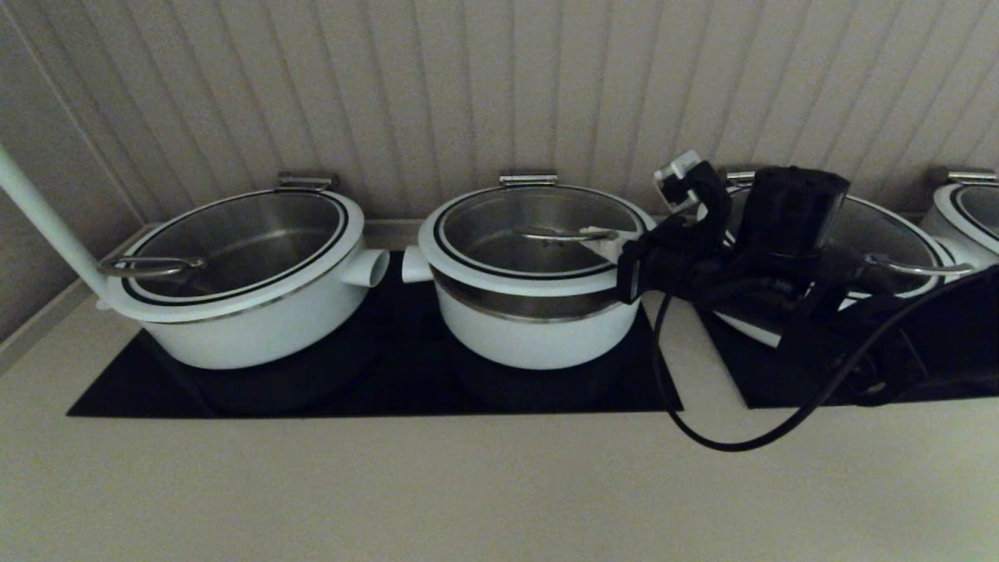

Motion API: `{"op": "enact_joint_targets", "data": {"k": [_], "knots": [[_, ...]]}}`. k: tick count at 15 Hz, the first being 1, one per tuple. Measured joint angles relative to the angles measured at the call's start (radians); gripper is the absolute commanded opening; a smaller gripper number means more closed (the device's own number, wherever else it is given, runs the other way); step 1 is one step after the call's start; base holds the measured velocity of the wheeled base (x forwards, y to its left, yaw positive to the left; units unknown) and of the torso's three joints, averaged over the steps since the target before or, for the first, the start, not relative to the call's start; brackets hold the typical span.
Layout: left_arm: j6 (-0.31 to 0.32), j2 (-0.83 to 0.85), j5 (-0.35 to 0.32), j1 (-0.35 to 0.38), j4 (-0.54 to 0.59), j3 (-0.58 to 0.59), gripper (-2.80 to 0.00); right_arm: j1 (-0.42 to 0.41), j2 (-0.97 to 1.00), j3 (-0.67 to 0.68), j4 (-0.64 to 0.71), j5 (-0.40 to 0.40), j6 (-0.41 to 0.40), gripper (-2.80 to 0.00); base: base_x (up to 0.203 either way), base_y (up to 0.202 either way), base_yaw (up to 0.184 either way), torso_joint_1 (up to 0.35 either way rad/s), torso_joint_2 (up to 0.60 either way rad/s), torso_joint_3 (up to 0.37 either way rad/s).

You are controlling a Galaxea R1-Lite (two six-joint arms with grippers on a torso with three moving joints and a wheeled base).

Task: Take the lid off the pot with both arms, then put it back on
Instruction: Hold the pot lid with the left arm

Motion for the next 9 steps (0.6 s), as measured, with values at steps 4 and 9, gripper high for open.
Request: {"op": "enact_joint_targets", "data": {"k": [4, 9], "knots": [[-0.009, 0.101, -0.114, -0.003, -0.001, -0.076, -2.80, 0.000, 0.006, -0.026, 0.001, 0.000, 0.000, -2.80, 0.000, 0.000, 0.000, 0.000, 0.00, 0.000], [-0.042, 0.202, -0.226, -0.003, -0.003, -0.132, -2.80, 0.000, 0.009, -0.033, 0.001, 0.000, 0.000, -2.80, 0.000, 0.000, 0.000, 0.000, 0.00, 0.000]]}}
